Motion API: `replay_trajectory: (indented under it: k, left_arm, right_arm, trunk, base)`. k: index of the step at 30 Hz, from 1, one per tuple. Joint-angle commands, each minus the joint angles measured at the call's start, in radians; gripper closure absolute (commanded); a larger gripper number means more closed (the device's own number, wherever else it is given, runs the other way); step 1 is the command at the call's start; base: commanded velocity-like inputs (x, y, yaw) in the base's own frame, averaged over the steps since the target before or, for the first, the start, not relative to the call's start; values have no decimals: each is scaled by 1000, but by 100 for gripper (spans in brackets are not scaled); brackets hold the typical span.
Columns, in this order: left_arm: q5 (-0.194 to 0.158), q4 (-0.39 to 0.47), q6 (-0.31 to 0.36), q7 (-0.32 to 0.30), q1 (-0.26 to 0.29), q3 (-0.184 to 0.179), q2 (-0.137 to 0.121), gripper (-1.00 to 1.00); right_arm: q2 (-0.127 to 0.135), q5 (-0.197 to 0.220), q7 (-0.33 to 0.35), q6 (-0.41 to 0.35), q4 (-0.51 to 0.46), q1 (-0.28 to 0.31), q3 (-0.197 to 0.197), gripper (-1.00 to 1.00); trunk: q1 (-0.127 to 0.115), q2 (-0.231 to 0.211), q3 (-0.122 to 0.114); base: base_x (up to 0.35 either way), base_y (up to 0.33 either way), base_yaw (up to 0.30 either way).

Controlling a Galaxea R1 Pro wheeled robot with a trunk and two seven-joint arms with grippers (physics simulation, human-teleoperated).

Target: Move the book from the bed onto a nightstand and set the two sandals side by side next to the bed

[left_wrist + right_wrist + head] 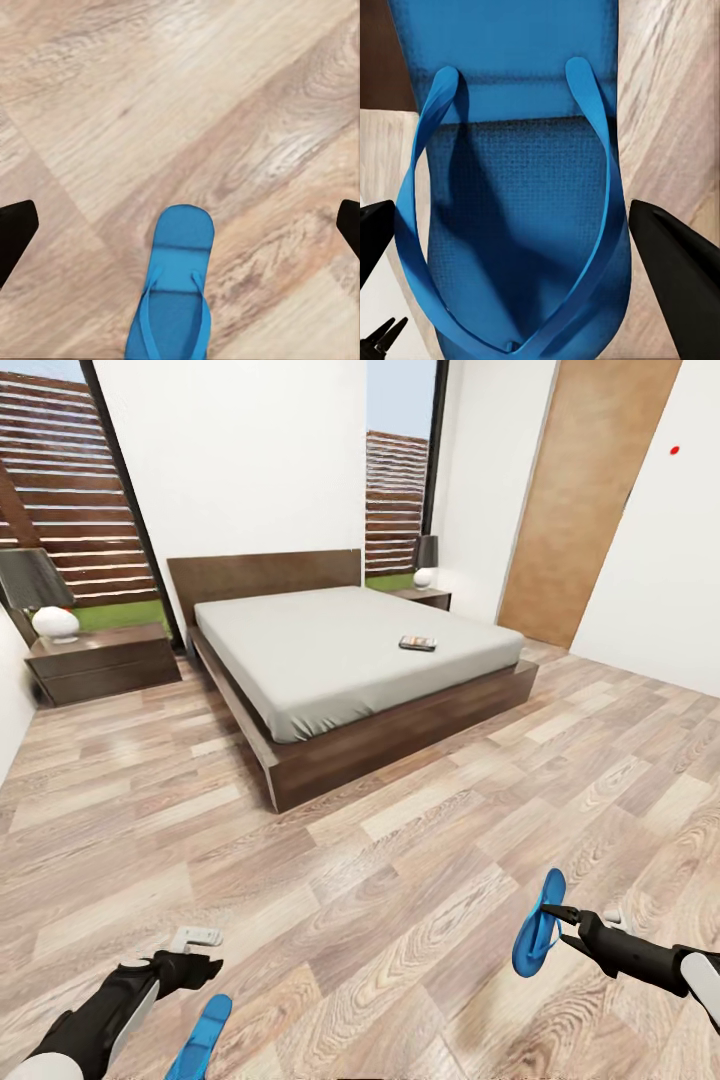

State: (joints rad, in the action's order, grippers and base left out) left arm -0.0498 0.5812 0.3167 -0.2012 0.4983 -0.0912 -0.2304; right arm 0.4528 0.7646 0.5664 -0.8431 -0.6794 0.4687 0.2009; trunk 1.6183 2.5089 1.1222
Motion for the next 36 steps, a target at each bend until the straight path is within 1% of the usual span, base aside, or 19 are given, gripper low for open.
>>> replay_trajectory:
  k: [1, 3, 5, 10, 12, 13, 15, 16, 19, 24, 36]
  left_arm:
    - [-5, 1, 5, 10, 0, -4, 1, -100]
    - [-5, -1, -7, 33, 0, -5, 6, -100]
    - [-5, -16, -30, 62, 0, -5, 20, -100]
    - [-7, -61, -59, 79, 0, -3, 29, -100]
    - [-9, -125, -108, 81, -1, -5, 31, -100]
    - [-9, -143, -125, 81, -1, -5, 32, -100]
    - [-9, -207, -201, 81, -1, -6, 36, -100]
    - [-9, -226, -229, 82, -1, -6, 38, -100]
    - [-10, -251, -265, 82, -1, -6, 41, -100]
    - [-10, -259, -277, 82, -1, -5, 42, -100]
    - [-10, -262, -280, 82, -1, -5, 42, -100]
  right_arm:
    - [0, 1, 2, -7, 0, 1, 3, 100]
    - [0, 1, 3, -7, 0, 1, 3, 100]
    - [0, 1, 3, -7, 0, 1, 3, 100]
    - [0, 1, 2, -7, 0, 1, 3, 100]
    - [0, 1, 3, -8, 0, 1, 3, 100]
    - [0, 1, 3, -8, 0, 1, 3, 100]
    - [0, 1, 3, -8, 0, 1, 3, 100]
    - [0, 1, 3, -8, 0, 1, 3, 100]
    - [0, 1, 3, -8, 0, 1, 3, 100]
    - [0, 1, 3, -8, 0, 1, 3, 100]
    - [0, 1, 3, -8, 0, 1, 3, 100]
  trunk:
    - [0, 1, 5]
    - [1, 1, 13]
    - [2, 2, 20]
    - [4, 3, 40]
    - [5, 3, 47]
    - [6, 3, 51]
    - [6, 4, 59]
    - [7, 4, 63]
    - [8, 5, 74]
    - [11, 6, 94]
    - [16, 9, 140]
  base:
    - [0, 0, 0]
    - [0, 0, 0]
    - [0, 0, 0]
    - [0, 0, 0]
    - [0, 0, 0]
    - [0, 0, 0]
    - [0, 0, 0]
    - [0, 0, 0]
    - [0, 0, 0]
    - [0, 0, 0]
    - [0, 0, 0]
